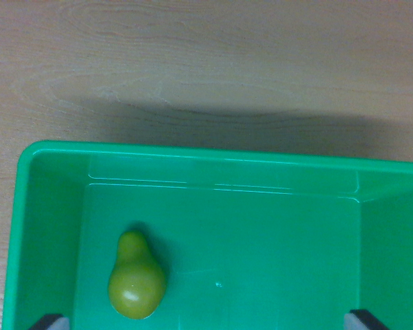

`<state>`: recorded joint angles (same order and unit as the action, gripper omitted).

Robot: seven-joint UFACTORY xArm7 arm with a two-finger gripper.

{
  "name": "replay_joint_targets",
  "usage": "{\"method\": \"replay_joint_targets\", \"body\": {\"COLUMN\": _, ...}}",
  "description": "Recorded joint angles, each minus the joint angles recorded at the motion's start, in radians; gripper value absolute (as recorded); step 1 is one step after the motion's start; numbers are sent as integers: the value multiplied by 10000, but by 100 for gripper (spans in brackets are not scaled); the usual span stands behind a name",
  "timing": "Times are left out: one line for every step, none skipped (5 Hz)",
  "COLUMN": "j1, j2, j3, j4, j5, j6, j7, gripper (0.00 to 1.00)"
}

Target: Pick fruit

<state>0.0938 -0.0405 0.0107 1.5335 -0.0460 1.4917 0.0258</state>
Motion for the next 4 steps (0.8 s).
{"method": "replay_joint_targets", "body": {"j1": 0, "j2": 0, "j3": 0, "j4": 0, "j5": 0, "j6": 0, "j7": 0, "gripper": 0}}
{"method": "replay_joint_targets", "body": {"j1": 11, "j2": 155, "j3": 38, "j4": -271, "j5": 31, "j6": -340, "j7": -11, "gripper": 0}}
{"method": "replay_joint_targets", "body": {"j1": 11, "j2": 155, "j3": 38, "j4": -271, "j5": 31, "j6": -340, "j7": -11, "gripper": 0}}
{"method": "replay_joint_targets", "body": {"j1": 24, "j2": 333, "j3": 82, "j4": -581, "j5": 67, "j6": -728, "j7": -24, "gripper": 0}}
